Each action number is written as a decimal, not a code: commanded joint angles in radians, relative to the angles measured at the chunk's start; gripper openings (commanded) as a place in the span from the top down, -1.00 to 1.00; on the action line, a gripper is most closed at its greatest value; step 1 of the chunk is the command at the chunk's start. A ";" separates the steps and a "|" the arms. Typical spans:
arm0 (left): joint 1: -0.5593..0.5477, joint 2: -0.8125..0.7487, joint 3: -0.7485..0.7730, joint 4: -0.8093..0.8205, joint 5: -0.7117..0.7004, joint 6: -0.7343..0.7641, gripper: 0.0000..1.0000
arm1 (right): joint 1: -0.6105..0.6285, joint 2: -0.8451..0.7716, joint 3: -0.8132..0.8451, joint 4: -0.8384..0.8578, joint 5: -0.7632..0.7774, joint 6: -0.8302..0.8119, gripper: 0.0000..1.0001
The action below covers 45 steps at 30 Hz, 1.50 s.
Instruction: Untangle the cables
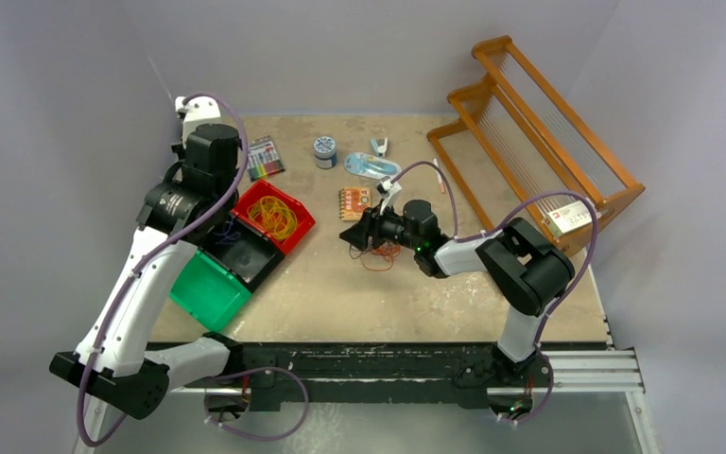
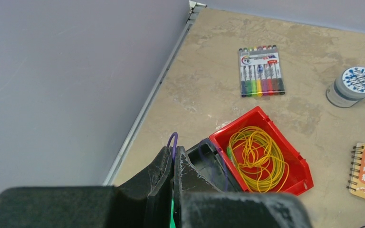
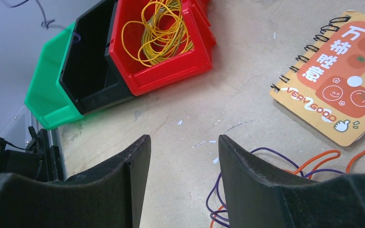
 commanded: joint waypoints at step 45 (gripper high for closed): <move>0.080 0.079 -0.419 0.084 0.001 -0.129 1.00 | 0.002 -0.032 0.033 0.018 -0.007 -0.018 -0.16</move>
